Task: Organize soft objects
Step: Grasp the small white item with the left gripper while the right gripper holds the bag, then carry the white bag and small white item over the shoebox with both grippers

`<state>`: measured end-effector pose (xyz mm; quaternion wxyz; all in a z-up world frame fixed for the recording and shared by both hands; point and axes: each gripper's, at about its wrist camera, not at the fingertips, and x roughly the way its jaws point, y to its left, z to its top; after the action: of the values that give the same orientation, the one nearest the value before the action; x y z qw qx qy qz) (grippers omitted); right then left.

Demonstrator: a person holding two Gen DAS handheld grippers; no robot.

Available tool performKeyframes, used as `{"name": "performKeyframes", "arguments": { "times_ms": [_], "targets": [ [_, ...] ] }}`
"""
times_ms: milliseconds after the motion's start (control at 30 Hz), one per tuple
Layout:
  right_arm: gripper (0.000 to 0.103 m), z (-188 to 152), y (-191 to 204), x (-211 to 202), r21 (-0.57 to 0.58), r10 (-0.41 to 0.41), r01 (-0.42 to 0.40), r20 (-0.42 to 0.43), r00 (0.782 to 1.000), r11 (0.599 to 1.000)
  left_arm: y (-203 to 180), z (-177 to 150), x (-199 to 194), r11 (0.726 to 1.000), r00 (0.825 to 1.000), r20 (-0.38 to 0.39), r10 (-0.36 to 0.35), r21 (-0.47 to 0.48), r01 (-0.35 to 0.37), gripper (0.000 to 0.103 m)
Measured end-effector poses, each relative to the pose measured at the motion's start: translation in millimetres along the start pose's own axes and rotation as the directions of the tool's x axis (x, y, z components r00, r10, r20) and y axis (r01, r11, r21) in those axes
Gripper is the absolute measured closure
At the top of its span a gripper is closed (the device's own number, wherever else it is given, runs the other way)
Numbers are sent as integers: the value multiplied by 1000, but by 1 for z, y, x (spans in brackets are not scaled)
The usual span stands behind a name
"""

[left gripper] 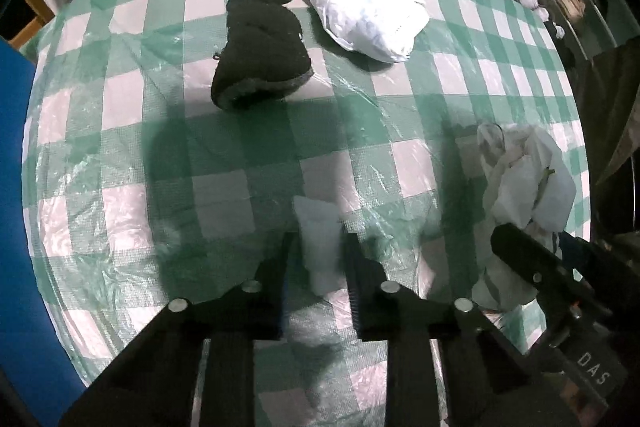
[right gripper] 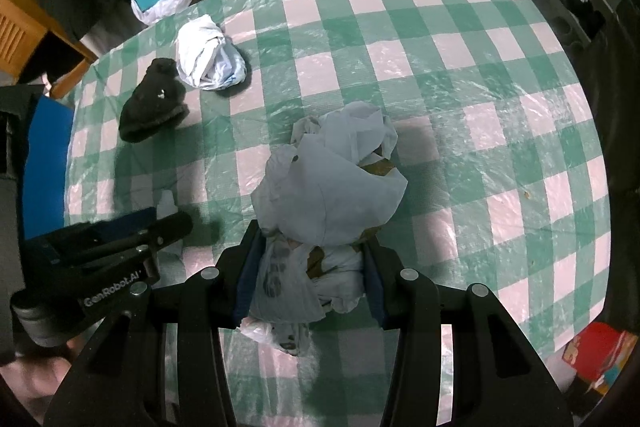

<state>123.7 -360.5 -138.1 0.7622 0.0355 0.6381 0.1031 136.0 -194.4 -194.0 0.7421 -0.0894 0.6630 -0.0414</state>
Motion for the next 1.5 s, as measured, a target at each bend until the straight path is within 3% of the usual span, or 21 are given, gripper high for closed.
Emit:
{"name": "performKeyframes", "arguments": {
  "times_ms": [300, 733, 1500],
  "targets": [
    [58, 1, 4, -10, -22, 8, -7, 19, 1000, 1000, -4, -6, -12, 999, 999, 26, -22, 32, 21, 89],
    [58, -2, 34, -41, -119, 3, 7, 77, 997, 993, -4, -12, -53, 994, 992, 123, 10, 110, -24, 89],
    [58, -9, 87, -93, -223, 41, -3, 168, 985, 975, 16, -40, -144, 982, 944, 327, 49, 158, -106, 89]
  ]
}}
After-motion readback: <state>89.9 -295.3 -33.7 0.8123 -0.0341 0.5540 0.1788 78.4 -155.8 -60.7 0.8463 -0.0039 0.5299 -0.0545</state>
